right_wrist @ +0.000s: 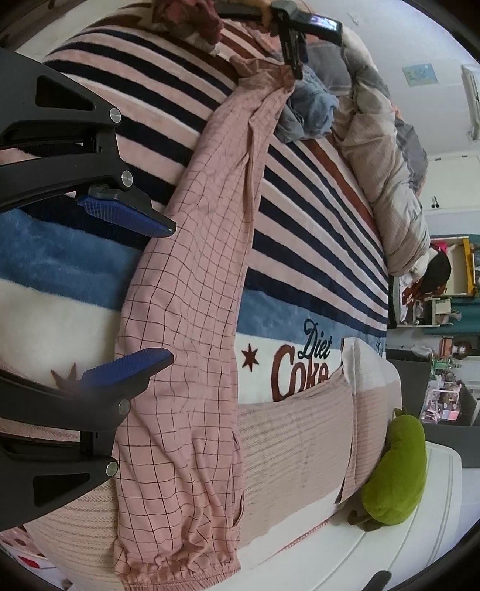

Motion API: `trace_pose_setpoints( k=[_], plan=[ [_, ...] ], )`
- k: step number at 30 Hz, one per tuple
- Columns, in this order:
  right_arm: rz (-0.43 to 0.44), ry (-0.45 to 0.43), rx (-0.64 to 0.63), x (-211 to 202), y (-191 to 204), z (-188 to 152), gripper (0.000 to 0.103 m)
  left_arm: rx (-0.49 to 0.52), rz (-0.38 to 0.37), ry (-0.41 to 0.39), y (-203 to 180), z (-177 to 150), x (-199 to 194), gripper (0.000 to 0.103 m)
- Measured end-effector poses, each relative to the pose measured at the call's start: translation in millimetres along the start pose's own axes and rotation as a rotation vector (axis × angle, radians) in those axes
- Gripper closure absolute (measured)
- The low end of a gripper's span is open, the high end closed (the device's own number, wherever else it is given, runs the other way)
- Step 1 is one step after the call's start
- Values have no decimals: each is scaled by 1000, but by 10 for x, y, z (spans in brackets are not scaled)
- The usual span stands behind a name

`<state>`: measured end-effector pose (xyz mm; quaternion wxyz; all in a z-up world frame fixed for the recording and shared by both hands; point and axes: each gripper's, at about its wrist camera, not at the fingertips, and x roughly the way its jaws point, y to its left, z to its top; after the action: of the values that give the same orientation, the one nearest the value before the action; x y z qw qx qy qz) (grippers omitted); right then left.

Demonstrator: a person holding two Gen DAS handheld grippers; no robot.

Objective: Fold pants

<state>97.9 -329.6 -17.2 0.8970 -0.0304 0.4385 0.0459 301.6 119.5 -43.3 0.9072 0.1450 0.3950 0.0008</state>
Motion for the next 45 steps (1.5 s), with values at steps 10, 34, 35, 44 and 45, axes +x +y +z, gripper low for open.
trace_pose_setpoints(
  k=[10, 34, 35, 44, 45],
  plan=[
    [55, -1, 13, -15, 90, -76, 45, -90, -194, 146, -63, -698, 72, 30],
    [88, -34, 23, -253, 166, -67, 45, -107, -139, 106, 305, -221, -355, 101],
    [92, -35, 21, -253, 178, -64, 45, -106, -123, 126, 329, -236, -292, 101],
    [104, -10, 29, -130, 167, -107, 45, -196, -260, 151, 408, -587, -83, 26],
    [105, -7, 31, -123, 158, -116, 45, -195, -304, 155, 396, -598, -78, 18]
  ],
)
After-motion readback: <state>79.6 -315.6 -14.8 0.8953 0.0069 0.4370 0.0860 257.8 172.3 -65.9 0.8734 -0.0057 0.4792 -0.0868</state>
